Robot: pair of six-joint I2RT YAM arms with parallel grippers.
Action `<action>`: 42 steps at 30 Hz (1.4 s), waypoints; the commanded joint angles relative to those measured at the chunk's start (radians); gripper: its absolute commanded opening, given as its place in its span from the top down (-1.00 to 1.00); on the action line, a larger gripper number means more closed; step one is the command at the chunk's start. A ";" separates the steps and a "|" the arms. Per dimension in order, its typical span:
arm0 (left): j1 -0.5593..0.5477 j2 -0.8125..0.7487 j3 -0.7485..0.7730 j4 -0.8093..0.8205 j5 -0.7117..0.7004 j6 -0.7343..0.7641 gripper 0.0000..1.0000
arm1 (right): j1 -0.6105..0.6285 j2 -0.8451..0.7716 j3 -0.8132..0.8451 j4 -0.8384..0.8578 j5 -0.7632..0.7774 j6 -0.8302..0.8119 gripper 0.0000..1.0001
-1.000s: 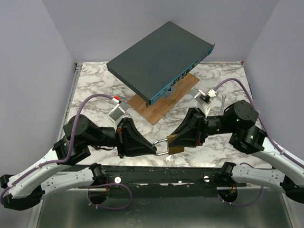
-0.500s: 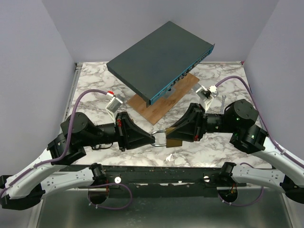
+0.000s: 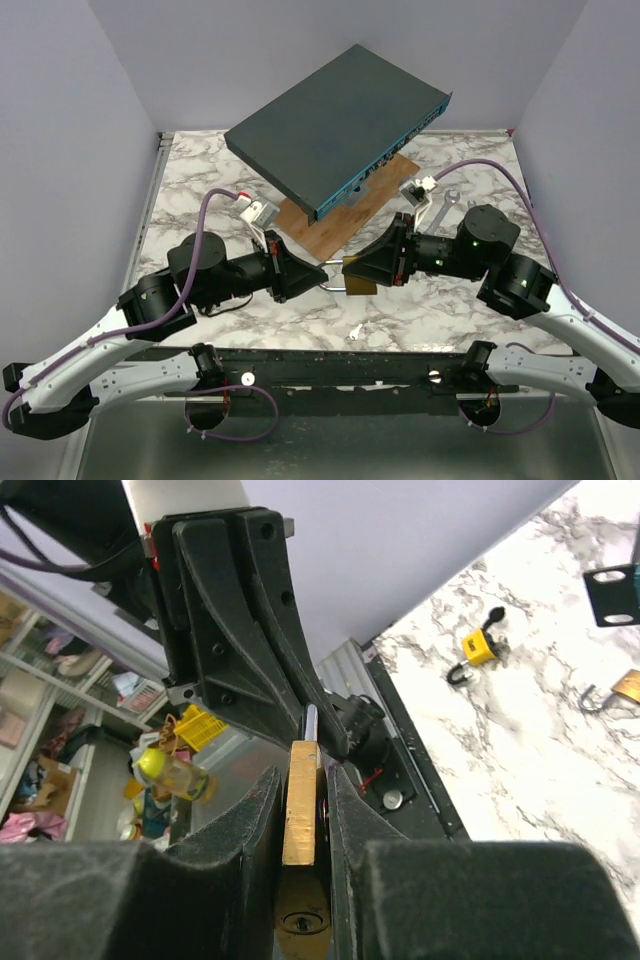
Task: Lock with the key
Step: Lock the lock.
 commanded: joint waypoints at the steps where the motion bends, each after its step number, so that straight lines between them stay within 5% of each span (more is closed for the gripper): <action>1: -0.038 0.115 -0.080 0.196 0.039 -0.034 1.00 | 0.052 0.101 0.000 0.286 -0.074 0.018 0.98; 14: -0.063 -0.076 -0.165 0.492 0.034 0.030 1.00 | 0.052 0.110 -0.006 0.334 -0.109 0.035 0.98; 22: -0.067 -0.057 -0.157 0.501 0.029 0.012 1.00 | 0.052 0.123 0.003 0.353 -0.129 0.049 0.98; 33: -0.069 -0.129 -0.194 0.585 -0.191 -0.054 1.00 | 0.082 0.117 -0.026 0.322 -0.066 0.038 0.98; 42: -0.068 -0.082 -0.157 0.645 -0.164 -0.059 1.00 | 0.126 0.125 -0.040 0.308 -0.020 0.029 0.98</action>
